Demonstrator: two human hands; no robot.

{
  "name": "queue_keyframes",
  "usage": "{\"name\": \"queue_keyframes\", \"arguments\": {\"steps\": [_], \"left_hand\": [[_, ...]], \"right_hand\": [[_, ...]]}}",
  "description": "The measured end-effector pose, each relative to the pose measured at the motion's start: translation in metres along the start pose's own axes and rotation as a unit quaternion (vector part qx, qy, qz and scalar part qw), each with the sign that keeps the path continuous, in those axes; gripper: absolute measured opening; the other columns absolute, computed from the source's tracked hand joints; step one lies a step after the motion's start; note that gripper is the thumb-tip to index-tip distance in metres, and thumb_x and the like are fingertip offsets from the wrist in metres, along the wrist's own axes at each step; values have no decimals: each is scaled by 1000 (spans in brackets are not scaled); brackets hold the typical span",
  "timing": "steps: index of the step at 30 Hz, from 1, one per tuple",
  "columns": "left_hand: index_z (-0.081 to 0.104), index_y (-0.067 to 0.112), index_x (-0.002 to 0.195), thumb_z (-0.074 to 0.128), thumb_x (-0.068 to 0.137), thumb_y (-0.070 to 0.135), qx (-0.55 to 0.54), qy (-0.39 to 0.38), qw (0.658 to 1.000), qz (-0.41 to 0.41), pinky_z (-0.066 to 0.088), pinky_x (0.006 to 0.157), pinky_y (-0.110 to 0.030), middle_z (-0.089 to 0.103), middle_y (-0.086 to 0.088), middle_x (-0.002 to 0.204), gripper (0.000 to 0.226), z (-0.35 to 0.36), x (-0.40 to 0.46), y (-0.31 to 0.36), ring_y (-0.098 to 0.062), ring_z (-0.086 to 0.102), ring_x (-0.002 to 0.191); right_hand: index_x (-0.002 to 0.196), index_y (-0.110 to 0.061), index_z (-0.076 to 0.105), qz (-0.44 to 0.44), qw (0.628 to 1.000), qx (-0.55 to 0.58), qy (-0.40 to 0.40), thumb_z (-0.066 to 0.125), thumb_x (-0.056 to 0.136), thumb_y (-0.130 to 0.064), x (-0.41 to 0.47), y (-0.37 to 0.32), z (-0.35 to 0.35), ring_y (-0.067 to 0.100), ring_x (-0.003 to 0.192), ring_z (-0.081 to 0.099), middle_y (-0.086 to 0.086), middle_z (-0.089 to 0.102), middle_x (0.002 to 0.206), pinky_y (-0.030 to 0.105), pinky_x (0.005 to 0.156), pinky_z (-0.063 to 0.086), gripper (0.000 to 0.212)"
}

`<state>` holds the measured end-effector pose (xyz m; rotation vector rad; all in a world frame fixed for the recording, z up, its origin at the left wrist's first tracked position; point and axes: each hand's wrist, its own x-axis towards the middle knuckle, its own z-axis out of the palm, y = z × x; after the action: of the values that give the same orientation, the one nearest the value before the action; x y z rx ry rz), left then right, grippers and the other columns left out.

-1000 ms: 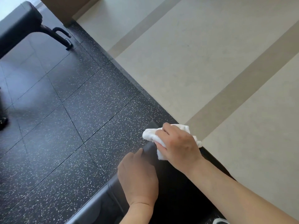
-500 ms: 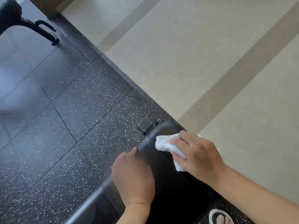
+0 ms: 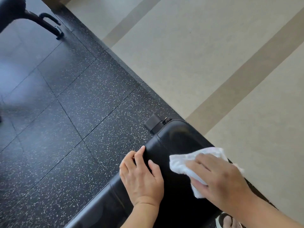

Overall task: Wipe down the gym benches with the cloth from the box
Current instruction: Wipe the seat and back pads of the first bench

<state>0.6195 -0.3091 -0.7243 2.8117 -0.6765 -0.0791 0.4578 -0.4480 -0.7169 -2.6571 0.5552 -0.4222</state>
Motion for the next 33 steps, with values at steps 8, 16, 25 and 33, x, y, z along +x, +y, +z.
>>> {"name": "queue_keyframes", "arguments": {"steps": [8,16,25,33], "left_hand": [[65,18,132,46,89,35,-11,5,1000,4,43,109,-56,52,-9,128,50,3,-2,-4,-36,51,120],[66,19,132,49,87,34,-11,-11,1000,-5,41,111,-52,54,-8,129,50,0,1,-3,-34,52,122],[62,21,135,50,90,35,-30,-19,999,19,39,111,-51,53,-6,130,48,6,-2,-12,-34,53,121],[64,22,136,57,90,35,-102,-62,993,9,42,112,-51,54,-2,130,48,-3,0,-16,-31,55,123]], "right_hand": [[99,-25,77,39,998,3,58,58,96,-24,21,15,8,18,71,63,-8,64,87,27,54,47,20],[90,-16,65,56,992,-42,-101,57,98,-41,183,-29,63,29,86,63,4,59,96,36,61,37,28],[100,-31,72,0,998,-16,-62,53,99,-45,121,2,23,17,75,61,-7,59,89,25,51,38,24],[76,-22,63,160,980,-106,-46,71,90,-33,152,-28,44,31,60,52,-2,47,77,27,51,32,19]]}}
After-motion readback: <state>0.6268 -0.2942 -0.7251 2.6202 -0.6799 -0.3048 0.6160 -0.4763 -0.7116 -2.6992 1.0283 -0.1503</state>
